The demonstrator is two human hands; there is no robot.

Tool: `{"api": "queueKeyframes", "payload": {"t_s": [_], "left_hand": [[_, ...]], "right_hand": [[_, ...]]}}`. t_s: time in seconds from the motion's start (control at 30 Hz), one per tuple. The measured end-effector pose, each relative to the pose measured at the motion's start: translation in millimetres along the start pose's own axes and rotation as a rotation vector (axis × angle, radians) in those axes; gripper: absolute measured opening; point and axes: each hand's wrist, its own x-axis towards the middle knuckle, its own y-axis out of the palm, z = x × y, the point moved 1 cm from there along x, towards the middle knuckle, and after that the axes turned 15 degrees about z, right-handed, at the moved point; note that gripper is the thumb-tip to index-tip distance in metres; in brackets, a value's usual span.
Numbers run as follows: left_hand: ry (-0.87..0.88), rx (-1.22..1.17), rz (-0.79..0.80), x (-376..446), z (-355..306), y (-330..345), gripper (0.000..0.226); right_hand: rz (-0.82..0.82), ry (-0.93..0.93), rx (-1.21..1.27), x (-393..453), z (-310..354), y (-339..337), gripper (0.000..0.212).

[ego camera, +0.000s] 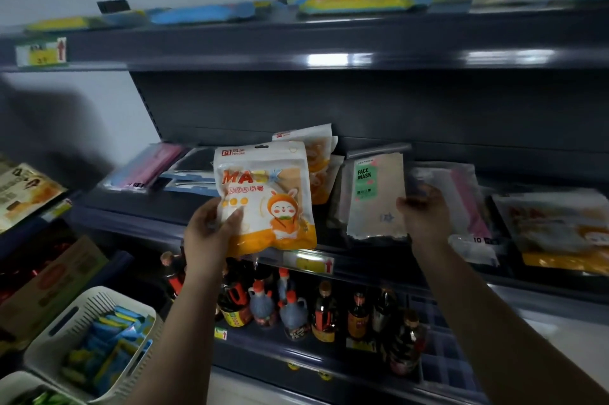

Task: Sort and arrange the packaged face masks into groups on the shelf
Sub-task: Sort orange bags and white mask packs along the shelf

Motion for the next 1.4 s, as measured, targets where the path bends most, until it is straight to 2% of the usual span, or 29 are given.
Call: {"api": "queueKeyframes", "payload": {"t_s": [0.17, 0.3, 0.37, 0.43, 0.53, 0.7, 0.87, 1.0, 1.17, 1.3, 1.4], "left_hand": [[-0.002, -0.029, -0.019, 23.4, -4.2, 2.8, 0.037], [-0.009, -0.070, -0.037, 40.0, -8.1, 10.8, 0.031], [-0.003, -0.089, -0.027, 47.6, -9.2, 18.0, 0.031], [-0.006, -0.096, -0.022, 55.0, -10.0, 25.4, 0.032], [-0.003, -0.056, -0.012, 68.9, -8.7, 34.2, 0.034], [-0.007, -0.056, 0.035, 95.2, -13.9, 45.1, 0.037], [-0.033, 0.020, 0.095, 128.2, -20.3, 46.0, 0.041], [-0.048, 0.132, 0.222, 150.0, -27.6, 46.4, 0.062], [0.014, 0.299, 0.350, 173.0, -25.6, 47.7, 0.037], [0.046, 0.520, 0.421, 183.3, -19.6, 47.1, 0.041], [0.052, 0.634, 0.456, 189.3, -13.7, 47.2, 0.041]], "right_hand": [[0.068, 0.045, -0.135, 25.3, -0.7, 13.0, 0.046], [0.086, 0.035, -0.485, 38.4, -1.7, 17.1, 0.059], [0.132, -0.050, -0.554, 39.6, 8.8, 21.8, 0.058], [0.205, -0.181, -0.581, 37.6, 21.2, 30.8, 0.051], [0.383, -0.322, -0.467, 28.8, 38.4, 50.3, 0.056], [0.592, -0.318, -0.388, 27.2, 56.3, 84.5, 0.068], [0.530, -0.223, -0.419, 38.8, 64.5, 102.0, 0.076], [0.426, -0.253, -0.380, 46.7, 68.0, 112.5, 0.066], [0.371, -0.202, -0.398, 53.9, 67.7, 123.6, 0.067], [0.346, -0.138, -0.471, 55.1, 67.4, 130.4, 0.067], [0.312, -0.124, -0.559, 55.7, 68.3, 135.0, 0.056]]}}
